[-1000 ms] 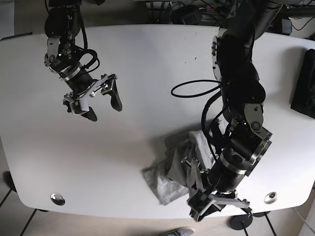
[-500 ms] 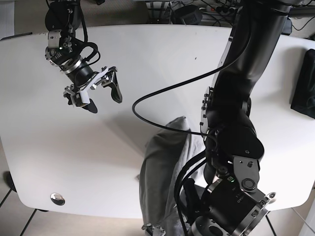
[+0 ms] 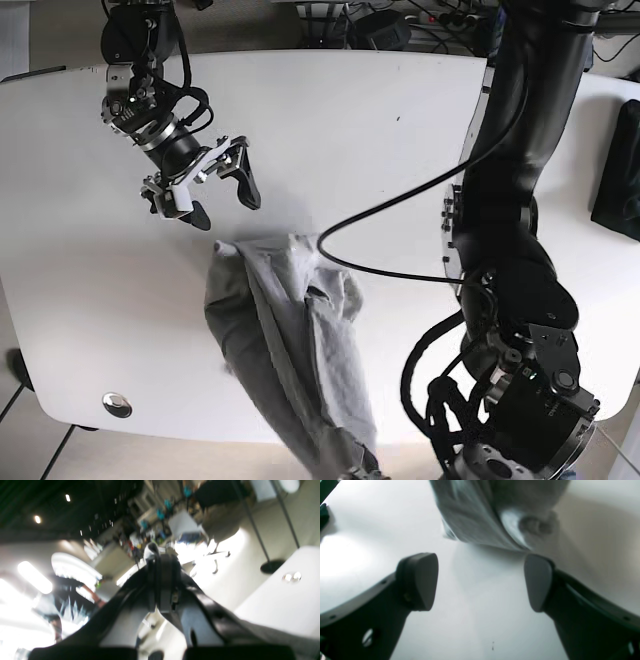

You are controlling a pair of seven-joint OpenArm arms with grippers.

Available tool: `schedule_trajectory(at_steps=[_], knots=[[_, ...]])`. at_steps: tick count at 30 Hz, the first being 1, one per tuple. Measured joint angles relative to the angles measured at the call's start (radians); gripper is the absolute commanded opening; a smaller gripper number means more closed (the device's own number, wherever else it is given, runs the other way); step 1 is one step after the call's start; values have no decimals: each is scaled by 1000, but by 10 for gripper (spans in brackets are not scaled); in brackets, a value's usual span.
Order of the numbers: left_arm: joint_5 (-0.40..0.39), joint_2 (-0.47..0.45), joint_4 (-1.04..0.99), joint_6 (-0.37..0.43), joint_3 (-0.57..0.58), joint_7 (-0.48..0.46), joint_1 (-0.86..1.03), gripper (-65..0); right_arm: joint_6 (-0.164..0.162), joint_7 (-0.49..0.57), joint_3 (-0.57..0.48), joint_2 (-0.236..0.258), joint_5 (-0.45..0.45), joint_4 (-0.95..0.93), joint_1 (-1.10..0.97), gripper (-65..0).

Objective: Fold the T-shirt properly
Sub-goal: 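Drag the grey shirt with the left gripper across the table, then grasp the grey shirt's edge with both grippers and lift it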

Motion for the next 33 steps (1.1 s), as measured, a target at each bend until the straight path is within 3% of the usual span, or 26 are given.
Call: schedule_trajectory(at_steps=[4,7,13,23,26,30,31,33], knots=[[-1,-74,2,-8,-61,-1,64,-650,-9,0,-41,5,-12,-83,40,-135],[3,-100,6,-66,-119,-5,83,-650,-1,0,-93,1,-13,-147,92,-135],[1,-198,43,-83,-125,-4,163,-650,-11,3,-91,6,-10,-284,218,-135],[10,-230,68,-83,-130,40,183,-650,-4,11,-89,1,-7,-496,357,-136],[3,-227,75,-83,-127,37,181,-650,-2,19,-93,1,-1,-583,415,-271],[3,-231,75,-83,-132,34,181,-650,-5,90,-88,-14,1,-666,452,-615],[2,-229,75,-83,-148,33,181,-650,-5,91,-89,-19,1,-668,451,-639],[0,-224,74,-83,-200,33,181,-650,-1,52,-90,-23,2,-654,448,-618]])
